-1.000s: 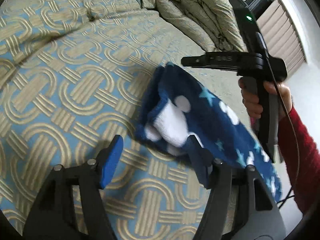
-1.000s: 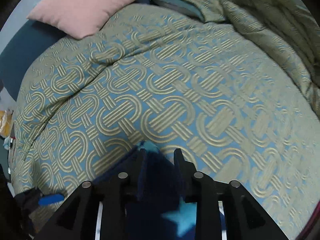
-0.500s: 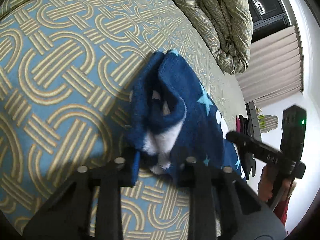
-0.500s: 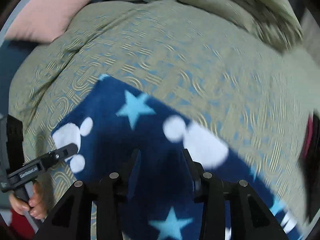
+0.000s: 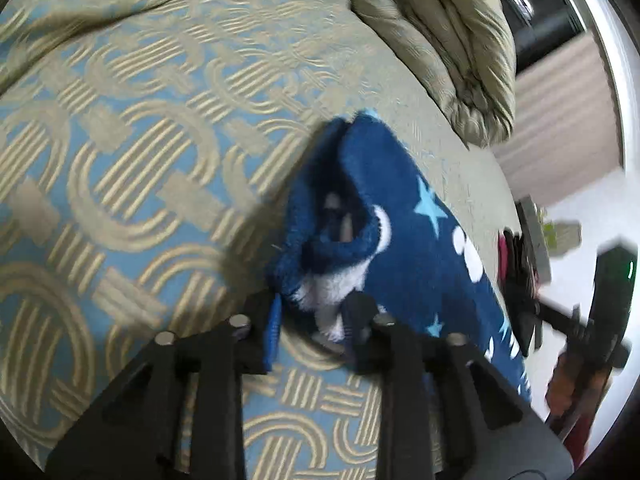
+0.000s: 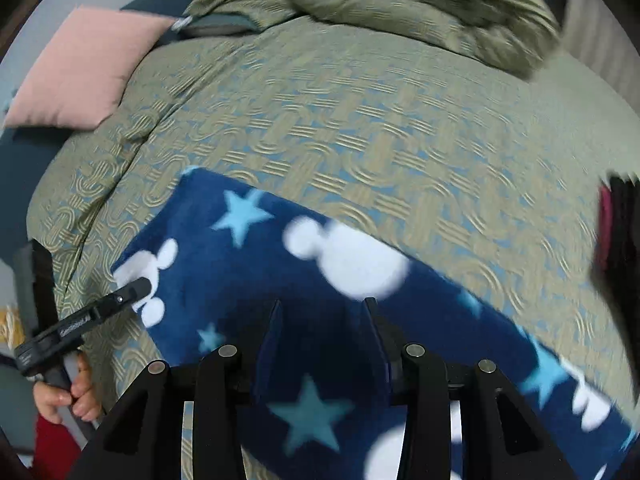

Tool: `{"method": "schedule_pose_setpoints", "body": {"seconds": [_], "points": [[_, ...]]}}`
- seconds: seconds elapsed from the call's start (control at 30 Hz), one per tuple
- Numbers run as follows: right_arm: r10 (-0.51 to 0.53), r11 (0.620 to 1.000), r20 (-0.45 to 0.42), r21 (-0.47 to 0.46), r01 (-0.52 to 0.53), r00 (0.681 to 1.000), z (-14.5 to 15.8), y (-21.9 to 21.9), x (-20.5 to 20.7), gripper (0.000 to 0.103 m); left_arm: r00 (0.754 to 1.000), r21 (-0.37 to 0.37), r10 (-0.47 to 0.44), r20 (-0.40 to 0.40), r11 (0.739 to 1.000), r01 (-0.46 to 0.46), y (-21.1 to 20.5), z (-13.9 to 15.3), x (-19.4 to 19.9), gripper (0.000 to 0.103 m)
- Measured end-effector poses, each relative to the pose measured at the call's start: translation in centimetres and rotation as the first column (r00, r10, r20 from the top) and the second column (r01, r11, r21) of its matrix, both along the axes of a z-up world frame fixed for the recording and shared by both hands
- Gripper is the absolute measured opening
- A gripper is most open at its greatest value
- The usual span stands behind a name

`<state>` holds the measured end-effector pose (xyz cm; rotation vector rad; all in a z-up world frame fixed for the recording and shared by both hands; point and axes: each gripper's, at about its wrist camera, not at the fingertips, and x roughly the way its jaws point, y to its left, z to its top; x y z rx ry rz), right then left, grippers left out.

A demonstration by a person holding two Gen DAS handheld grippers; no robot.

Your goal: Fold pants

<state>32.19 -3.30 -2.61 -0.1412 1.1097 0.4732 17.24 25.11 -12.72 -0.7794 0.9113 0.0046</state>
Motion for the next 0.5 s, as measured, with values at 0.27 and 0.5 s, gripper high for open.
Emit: {"method": "schedule_pose_setpoints", "body": {"seconds": [0.27, 0.5], "points": [[-0.261, 0.964, 0.019, -0.051, 0.261, 0.965, -0.5, -14.4, -7.8, 0.042, 0.999, 0.097, 0.047, 0.015, 0.994, -0.048, 0.7, 2.8, -2.7, 0.054], [-0.445, 0.881, 0.063, -0.146, 0.449, 0.893, -0.7, -23.6, -18.5, 0.047, 0.986, 0.125, -0.16, 0.039, 0.98, 0.154, -5.1, 3.9, -4.1, 0.054]]}}
